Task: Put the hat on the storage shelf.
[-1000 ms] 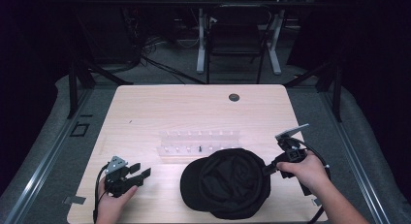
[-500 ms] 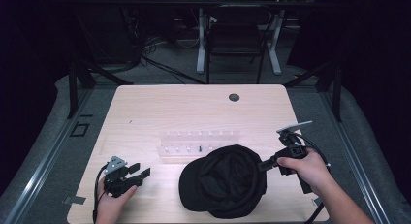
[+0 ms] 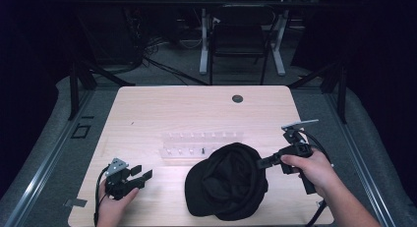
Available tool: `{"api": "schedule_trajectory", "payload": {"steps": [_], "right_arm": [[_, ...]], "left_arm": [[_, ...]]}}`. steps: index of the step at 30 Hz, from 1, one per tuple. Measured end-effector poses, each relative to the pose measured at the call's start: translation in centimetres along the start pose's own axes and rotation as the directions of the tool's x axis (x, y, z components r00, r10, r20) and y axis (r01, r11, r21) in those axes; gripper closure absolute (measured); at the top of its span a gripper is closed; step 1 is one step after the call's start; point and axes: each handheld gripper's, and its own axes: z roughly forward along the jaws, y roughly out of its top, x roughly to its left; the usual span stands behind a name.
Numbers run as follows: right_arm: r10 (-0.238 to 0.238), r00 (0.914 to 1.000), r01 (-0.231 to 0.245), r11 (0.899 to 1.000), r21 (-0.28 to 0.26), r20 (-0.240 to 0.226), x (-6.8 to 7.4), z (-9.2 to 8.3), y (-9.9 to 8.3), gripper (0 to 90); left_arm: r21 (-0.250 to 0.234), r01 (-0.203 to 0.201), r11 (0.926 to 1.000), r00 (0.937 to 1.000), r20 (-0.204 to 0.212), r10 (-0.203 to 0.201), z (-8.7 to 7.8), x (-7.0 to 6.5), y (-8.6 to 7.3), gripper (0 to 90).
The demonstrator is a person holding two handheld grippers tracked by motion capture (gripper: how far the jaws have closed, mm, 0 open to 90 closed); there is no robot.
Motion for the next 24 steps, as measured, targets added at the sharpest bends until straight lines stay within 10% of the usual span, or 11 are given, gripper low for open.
{"api": "schedule_trajectory", "payload": {"steps": [24], "right_arm": [[-0.092,0.9943,0.087,0.992,-0.087,-0.055,4.6,-3.6,0.0,88.8]], "left_arm": [[0.009,0.000,1.0000,1.0000,0.006,0.000,0.0,0.0,0.0,47.3]]}}
